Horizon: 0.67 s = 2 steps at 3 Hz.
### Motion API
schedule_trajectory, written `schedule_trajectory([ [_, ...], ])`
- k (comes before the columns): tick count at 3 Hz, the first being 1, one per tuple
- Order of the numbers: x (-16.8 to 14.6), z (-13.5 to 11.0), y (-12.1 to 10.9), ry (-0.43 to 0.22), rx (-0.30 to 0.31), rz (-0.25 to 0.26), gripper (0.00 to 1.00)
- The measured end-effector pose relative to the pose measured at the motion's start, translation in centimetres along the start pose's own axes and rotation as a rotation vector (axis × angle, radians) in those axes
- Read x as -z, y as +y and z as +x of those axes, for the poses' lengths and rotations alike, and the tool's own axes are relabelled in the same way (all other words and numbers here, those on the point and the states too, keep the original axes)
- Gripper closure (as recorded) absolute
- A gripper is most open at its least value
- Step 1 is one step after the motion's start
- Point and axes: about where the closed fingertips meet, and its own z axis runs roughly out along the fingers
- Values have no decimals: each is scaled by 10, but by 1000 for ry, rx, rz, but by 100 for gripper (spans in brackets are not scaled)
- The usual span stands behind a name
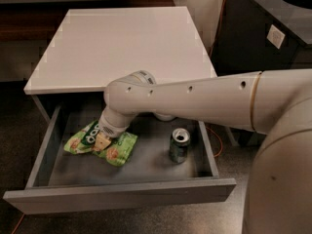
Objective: Pick green rice chip bag from top drawer and place on counter
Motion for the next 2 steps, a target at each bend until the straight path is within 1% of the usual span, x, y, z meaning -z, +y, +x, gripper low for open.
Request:
schedule_trajectory([
  [1,46,-10,13,-59,55,-29,100],
  [2,89,-17,17,-121,95,-68,100],
])
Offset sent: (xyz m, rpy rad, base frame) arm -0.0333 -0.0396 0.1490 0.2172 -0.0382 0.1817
